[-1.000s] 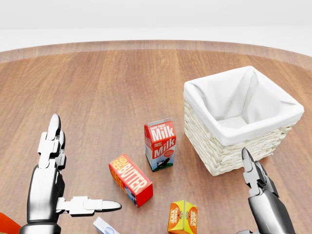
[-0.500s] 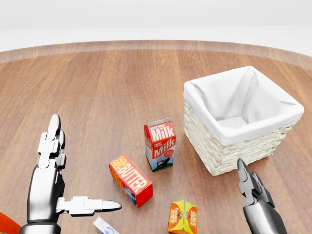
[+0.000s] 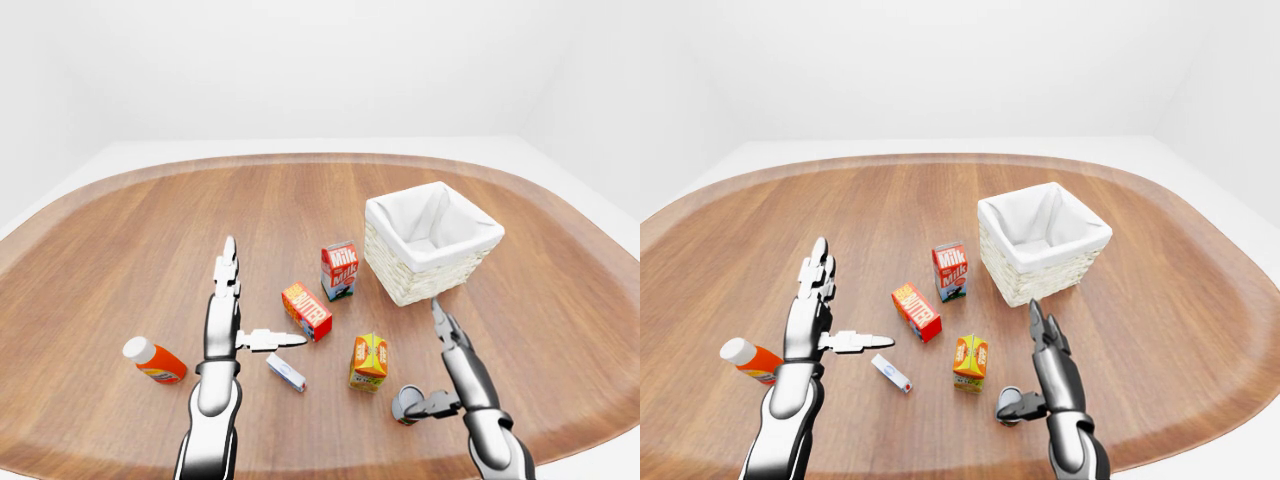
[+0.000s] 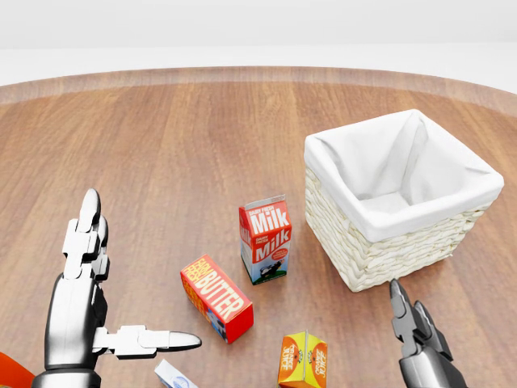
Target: Pick up the alphabet soup and the tomato sauce, and put them in the basket.
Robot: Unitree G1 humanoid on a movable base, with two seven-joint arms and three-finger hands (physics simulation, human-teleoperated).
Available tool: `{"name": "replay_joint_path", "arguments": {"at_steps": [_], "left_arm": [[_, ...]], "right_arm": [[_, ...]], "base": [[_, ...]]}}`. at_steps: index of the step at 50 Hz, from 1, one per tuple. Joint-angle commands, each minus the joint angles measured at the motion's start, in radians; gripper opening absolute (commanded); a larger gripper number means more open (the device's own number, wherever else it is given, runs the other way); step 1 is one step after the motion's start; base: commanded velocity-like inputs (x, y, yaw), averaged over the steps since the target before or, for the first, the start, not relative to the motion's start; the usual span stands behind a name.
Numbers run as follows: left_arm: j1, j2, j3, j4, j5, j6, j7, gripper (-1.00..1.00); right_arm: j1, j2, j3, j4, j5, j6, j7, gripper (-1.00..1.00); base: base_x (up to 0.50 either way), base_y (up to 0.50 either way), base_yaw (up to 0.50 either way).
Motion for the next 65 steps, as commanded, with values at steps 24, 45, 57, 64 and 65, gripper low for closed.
{"name": "replay_joint_path", "arguments": {"at_steps": [24,45,57,64,65], "left_arm": [[0.002,0.001,-0.001,-0.001,-0.002,0.0,-0.002,1.0],[0.002,0.001,-0.001,-0.001,-0.002,0.0,-0.002,1.0],[0.002,0.001,-0.001,-0.001,-0.002,0.0,-0.002,1.0],[0.002,0.001,-0.001,-0.001,-0.002,0.0,-0.002,1.0],[0.002,0.001,-0.001,-0.001,-0.002,0.0,-0.002,1.0]], "right_arm": [[-0.004,-0.02,0.046,0.123,-0.035,0.0,-0.082,1.0],[-0.018,-0.035,0.068,0.194,-0.05,0.0,-0.125,1.0],[-0.026,-0.043,0.08,0.235,-0.06,0.0,-0.149,1.0],[-0.03,-0.047,0.087,0.26,-0.069,0.0,-0.164,1.0],[-0.029,-0.047,0.089,0.262,-0.069,0.0,-0.165,1.0]], "base": [[0.0,0.0,0.0],[0.0,0.0,0.0],[0.0,0.0,0.0],[0.0,0.0,0.0],[0.0,0.0,0.0]]}}
